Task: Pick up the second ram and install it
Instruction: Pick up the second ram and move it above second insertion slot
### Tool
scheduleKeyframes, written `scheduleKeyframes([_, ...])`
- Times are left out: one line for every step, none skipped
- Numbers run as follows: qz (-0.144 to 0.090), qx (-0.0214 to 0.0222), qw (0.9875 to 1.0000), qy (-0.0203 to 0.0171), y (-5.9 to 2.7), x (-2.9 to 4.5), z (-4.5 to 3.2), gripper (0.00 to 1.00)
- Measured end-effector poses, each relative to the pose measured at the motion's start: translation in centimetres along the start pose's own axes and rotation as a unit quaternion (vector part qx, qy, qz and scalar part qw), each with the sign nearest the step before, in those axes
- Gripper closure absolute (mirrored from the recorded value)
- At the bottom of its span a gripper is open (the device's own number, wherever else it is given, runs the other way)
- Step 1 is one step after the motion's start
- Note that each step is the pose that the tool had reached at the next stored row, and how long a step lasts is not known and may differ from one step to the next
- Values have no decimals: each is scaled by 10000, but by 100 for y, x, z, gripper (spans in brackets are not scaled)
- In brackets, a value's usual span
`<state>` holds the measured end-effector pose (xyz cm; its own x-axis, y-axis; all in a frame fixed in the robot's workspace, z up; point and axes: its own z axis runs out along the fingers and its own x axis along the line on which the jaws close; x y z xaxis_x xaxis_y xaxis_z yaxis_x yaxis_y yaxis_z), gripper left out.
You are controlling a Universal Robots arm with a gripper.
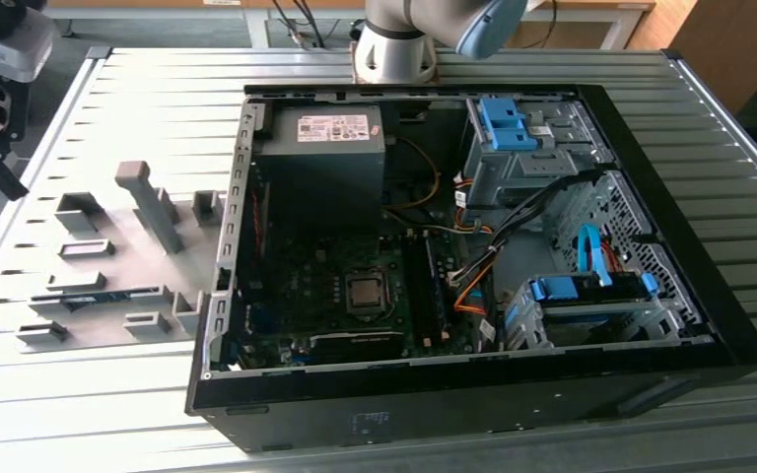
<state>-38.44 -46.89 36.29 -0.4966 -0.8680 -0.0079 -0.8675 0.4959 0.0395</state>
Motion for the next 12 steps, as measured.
scheduleKeyframes([-72,0,10000,3,0,0,1,89])
scheduleKeyframes([-144,-1,9999,6,0,0,2,89])
scheduleKeyframes([-219,-1,9998,8,0,0,4,89])
scheduleKeyframes([-298,-2,9996,11,0,0,4,89])
scheduleKeyframes([-371,-3,9993,14,0,0,5,89])
scheduleKeyframes([-431,-3,9991,17,0,0,4,89])
scheduleKeyframes([-486,-4,9988,19,0,0,5,89])
scheduleKeyframes([-536,-4,9986,21,0,0,6,89])
scheduleKeyframes([-579,-4,9983,23,0,0,6,89])
scheduleKeyframes([-619,-5,9981,24,0,0,6,89])
scheduleKeyframes([-660,-5,9978,26,0,0,7,89])
scheduleKeyframes([-706,-5,9975,28,0,0,7,89])
